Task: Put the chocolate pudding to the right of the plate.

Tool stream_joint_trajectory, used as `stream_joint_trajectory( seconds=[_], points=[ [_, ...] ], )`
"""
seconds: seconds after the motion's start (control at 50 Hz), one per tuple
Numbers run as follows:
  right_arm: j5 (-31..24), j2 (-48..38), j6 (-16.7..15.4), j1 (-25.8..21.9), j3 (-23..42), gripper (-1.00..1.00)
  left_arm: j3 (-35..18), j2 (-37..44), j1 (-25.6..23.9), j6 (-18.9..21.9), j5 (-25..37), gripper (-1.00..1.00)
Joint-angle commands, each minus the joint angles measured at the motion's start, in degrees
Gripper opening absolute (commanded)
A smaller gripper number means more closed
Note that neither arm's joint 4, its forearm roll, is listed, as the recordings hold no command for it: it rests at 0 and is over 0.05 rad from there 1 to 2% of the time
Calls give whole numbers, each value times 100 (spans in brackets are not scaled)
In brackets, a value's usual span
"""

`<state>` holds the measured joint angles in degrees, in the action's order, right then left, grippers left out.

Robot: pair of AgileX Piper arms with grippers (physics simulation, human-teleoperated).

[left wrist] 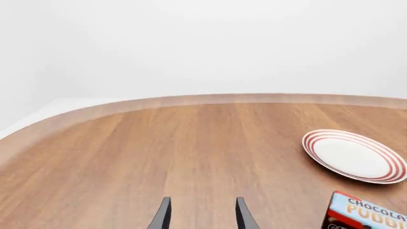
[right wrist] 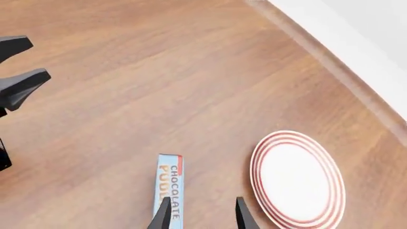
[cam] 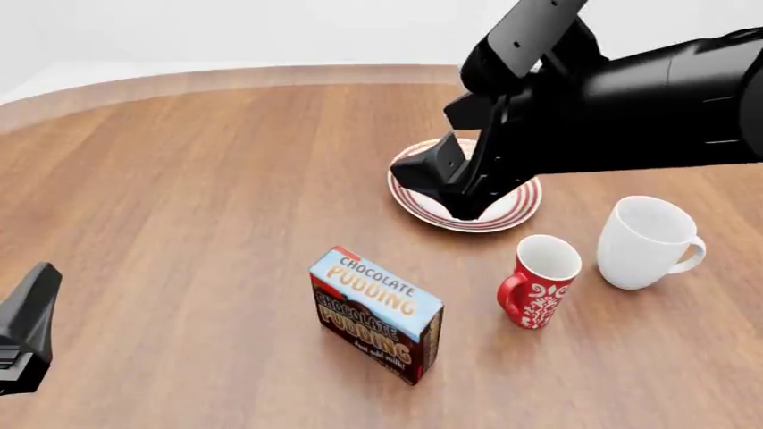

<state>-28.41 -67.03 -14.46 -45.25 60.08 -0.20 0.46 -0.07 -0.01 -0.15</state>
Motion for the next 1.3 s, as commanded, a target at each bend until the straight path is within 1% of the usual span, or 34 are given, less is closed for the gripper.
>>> stream_joint_trajectory(
  seconds=[0.02,0.06,0.08,0.1,0.12,0.22,0.3,0.52,0.58,0.74,0.76,0.84,0.86,1.04,1.16,1.3],
  points=[
    [236,-33,197,-77,-297,100,0,2,-1,2,-2,100],
    [346,-79,222,-98,-385,100,0,3,-1,0,-2,100],
    [426,-118,368,-175,-445,100,0,4,-1,2,-3,100],
    [496,-145,424,-216,-514,100,0,4,-1,1,-3,100],
    [573,-169,408,-211,-572,100,0,4,-1,0,-4,100],
    [780,-278,608,-300,-715,100,-1,4,-1,-1,-3,100],
    [920,-398,624,-336,-817,100,-1,2,-1,3,-2,100],
    [942,-416,722,-418,-890,100,-1,1,-1,1,1,100],
    [986,-421,699,-423,-951,100,-1,1,-1,-2,1,100],
    [1173,-645,819,-455,-989,100,-1,2,-2,1,0,100],
    [1189,-670,882,-474,-980,100,0,3,-1,0,0,100],
    [1268,-771,872,-481,-999,100,0,4,-1,-2,-1,100],
    [1268,-777,909,-510,-992,100,0,4,-1,-2,-1,100],
    [1410,-884,877,-459,-1151,100,0,5,-2,-3,-2,100],
    [1305,-816,822,-336,-1117,100,0,3,-3,-1,0,100],
    [1556,-974,906,-317,-1328,100,1,0,-3,-3,2,100]
  ],
)
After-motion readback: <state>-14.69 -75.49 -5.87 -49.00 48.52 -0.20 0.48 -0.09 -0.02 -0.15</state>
